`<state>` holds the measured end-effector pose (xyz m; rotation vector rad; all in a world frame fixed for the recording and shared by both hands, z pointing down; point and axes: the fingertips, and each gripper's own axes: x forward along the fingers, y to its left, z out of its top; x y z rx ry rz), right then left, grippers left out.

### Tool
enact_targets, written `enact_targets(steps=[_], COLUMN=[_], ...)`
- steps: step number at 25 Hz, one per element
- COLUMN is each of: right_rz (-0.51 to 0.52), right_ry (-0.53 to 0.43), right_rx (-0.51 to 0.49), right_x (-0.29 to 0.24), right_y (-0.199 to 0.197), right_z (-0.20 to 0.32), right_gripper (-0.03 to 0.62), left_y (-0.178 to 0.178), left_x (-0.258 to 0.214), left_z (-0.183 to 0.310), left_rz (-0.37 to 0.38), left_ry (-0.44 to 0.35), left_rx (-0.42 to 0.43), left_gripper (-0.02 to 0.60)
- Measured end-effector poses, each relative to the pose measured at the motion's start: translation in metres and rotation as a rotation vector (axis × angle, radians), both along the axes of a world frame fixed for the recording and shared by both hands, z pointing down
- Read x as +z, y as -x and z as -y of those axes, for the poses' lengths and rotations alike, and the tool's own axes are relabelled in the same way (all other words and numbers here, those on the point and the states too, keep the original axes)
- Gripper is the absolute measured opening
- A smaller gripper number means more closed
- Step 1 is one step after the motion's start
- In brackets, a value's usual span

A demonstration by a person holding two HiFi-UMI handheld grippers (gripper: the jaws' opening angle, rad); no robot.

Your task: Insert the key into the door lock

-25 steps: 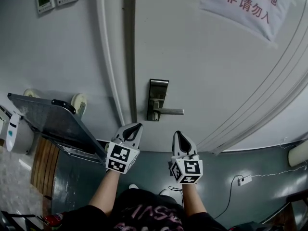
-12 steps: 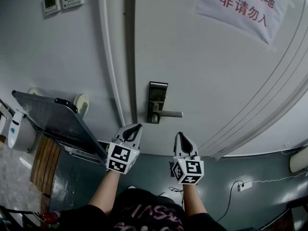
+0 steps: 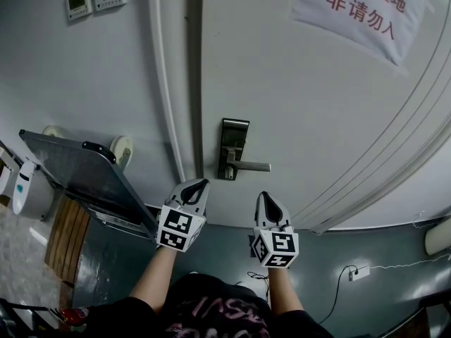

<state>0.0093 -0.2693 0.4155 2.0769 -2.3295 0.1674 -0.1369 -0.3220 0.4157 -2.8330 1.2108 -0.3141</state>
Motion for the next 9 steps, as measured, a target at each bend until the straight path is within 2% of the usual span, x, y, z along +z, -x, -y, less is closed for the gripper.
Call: enact_targets(steps=[9], right_rz=[0.004], right_ry=[0.002], right_rx=[0.004], right_x=[0.0046], right_y=[0.0040], right_z=[0.0041], right_gripper=[0.063], left_y=[0.0046], left_x=[0.0037], left_z=[0.0040], left_rz=[-0.005], left_ry=[0.002], left_rx=[0.006], left_gripper=[0.012])
